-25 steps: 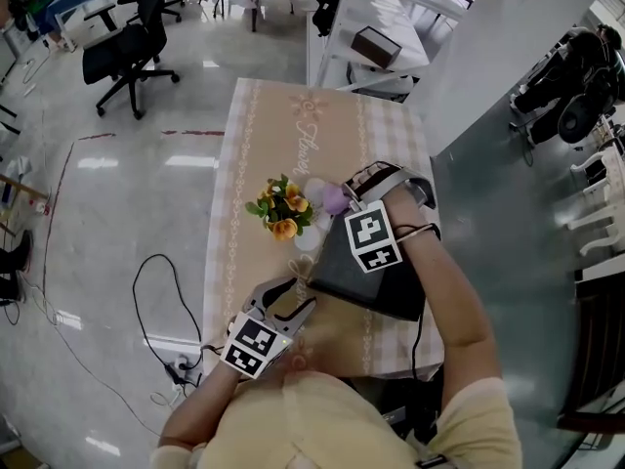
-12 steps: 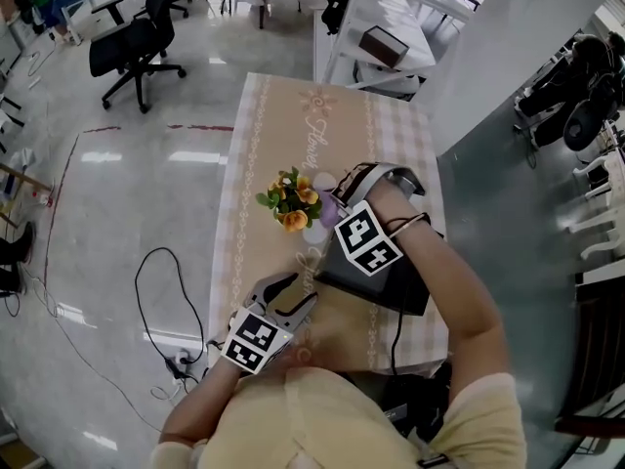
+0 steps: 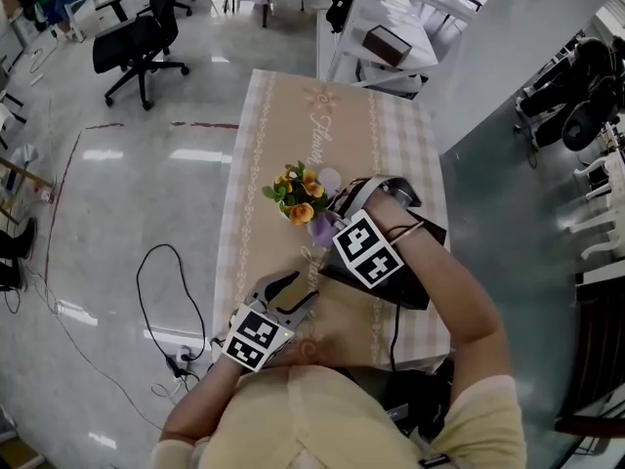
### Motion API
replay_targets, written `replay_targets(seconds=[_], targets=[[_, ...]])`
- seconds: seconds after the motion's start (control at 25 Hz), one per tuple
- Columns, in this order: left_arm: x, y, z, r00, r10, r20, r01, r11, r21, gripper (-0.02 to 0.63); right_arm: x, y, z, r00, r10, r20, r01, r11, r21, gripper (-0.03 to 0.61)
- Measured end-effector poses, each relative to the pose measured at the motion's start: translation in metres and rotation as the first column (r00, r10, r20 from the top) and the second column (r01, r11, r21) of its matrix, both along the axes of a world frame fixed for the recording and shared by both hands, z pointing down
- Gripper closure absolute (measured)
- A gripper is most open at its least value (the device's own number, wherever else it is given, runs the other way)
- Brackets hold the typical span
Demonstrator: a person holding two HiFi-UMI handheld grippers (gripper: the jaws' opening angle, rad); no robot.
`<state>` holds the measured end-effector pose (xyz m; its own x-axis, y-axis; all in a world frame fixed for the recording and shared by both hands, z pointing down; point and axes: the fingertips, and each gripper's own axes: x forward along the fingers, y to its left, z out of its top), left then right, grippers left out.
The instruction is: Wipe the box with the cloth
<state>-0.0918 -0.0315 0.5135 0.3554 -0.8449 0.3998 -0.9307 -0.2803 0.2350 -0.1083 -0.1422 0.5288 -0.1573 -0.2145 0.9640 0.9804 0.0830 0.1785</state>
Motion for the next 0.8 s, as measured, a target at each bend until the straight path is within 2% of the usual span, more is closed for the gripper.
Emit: replay_targets(seconds=[0.24, 0.36, 0.6, 0.8], targets=[[-0.008, 0.004, -0.002, 1.0, -0.015, -0.004, 0.015, 1.0, -0.008, 0.4, 0.004, 0.024, -0.002, 0.999, 0.054, 0.004, -0.053, 0.994, -0.1, 0.509], [-0.017, 0.007, -0.005, 1.0, -0.031, -0.002, 0.031, 0.999, -0.015, 0.4, 0.008, 0.037, -0.004, 0.994, 0.109, -0.026, -0.112, 0.982, -0.154, 0.509], [-0.026, 0.015, -0.006, 0.999, -0.048, -0.001, 0.048, 0.999, -0.021, 0.4, 0.013, 0.059, -0.006, 0.974, 0.212, -0.078, -0.224, 0.948, -0.228, 0.509], [-0.031, 0.019, -0.01, 0.998, -0.062, -0.022, 0.061, 0.998, -0.027, 0.403, 0.015, 0.075, -0.013, 0.952, 0.288, -0.107, -0.307, 0.897, -0.319, 0.509]])
